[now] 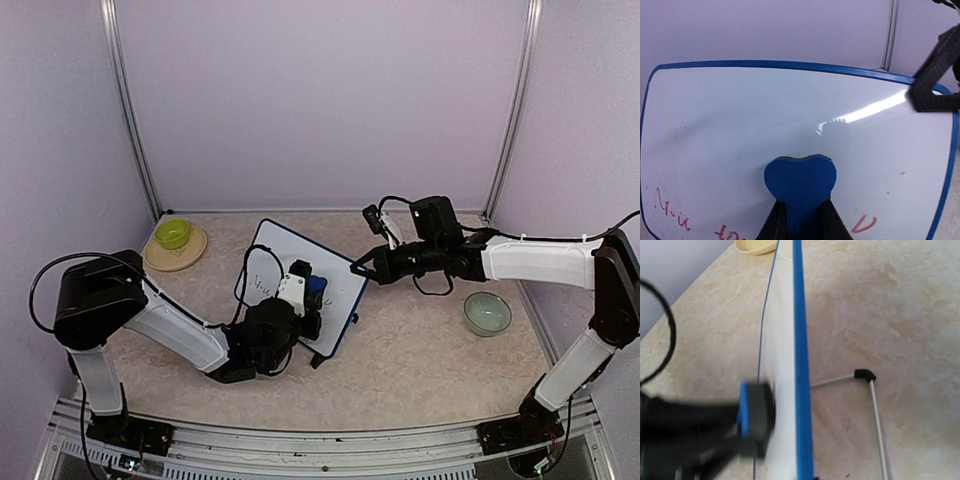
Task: Erase the whiteboard
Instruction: Erase the center of the whiteboard.
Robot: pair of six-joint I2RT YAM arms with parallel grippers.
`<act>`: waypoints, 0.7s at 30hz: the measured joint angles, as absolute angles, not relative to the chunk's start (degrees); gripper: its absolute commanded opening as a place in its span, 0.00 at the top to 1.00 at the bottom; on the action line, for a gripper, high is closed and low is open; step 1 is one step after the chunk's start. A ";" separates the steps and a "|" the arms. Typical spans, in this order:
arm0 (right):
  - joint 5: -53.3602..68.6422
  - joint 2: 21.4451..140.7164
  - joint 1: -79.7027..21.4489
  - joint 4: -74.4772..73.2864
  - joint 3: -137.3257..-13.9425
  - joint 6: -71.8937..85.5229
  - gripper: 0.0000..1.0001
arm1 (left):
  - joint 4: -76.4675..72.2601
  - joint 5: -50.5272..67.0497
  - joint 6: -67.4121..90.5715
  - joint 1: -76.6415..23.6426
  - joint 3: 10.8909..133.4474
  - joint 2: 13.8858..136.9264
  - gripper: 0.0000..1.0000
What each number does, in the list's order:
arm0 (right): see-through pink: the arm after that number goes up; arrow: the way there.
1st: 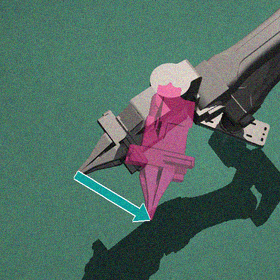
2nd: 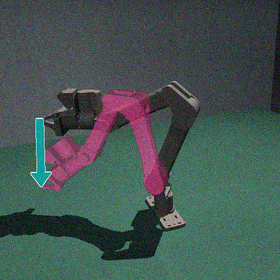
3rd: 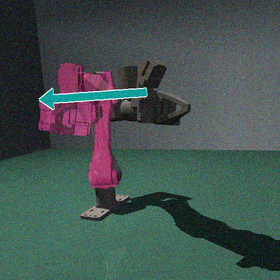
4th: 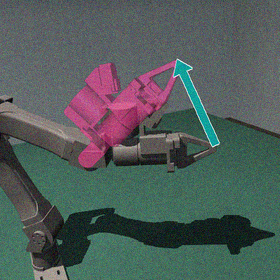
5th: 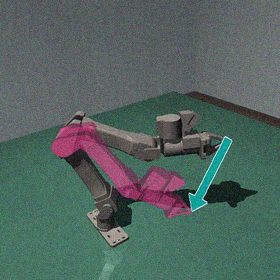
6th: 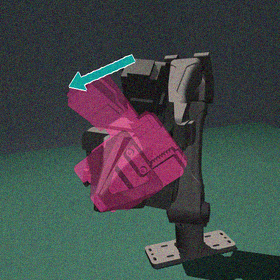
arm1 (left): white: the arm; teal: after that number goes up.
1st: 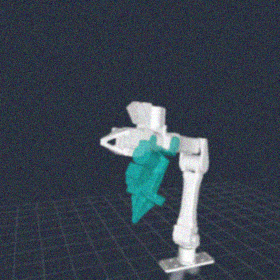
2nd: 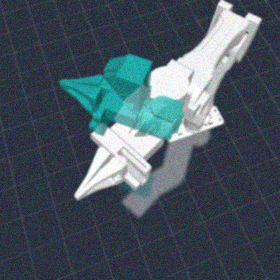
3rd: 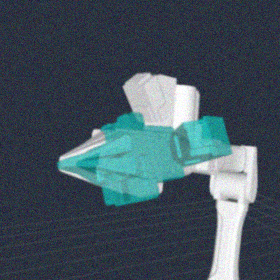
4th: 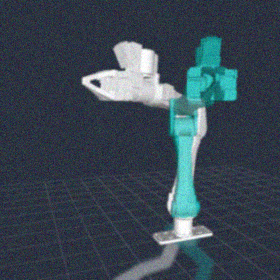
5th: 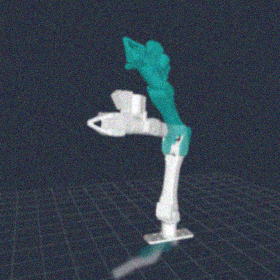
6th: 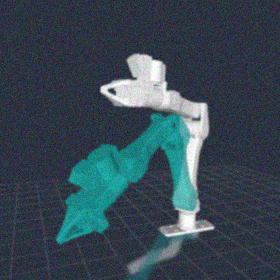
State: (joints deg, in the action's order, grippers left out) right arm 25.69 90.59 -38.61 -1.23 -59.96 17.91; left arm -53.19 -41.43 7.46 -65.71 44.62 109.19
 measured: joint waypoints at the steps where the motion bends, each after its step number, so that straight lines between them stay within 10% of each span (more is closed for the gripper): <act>1: 25.71 90.63 -38.61 -1.10 -59.96 17.93 1.00 | -53.12 -40.77 7.94 -64.55 44.01 108.53 0.86; 21: 26.11 90.67 -38.61 -1.04 -59.96 18.31 1.00 | -51.83 -44.97 7.09 -67.24 44.56 109.49 0.86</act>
State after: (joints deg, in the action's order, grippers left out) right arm 26.11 90.67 -38.61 -1.04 -59.96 18.31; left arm -51.83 -44.97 7.09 -67.24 44.56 109.49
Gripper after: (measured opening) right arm 0.051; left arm 0.183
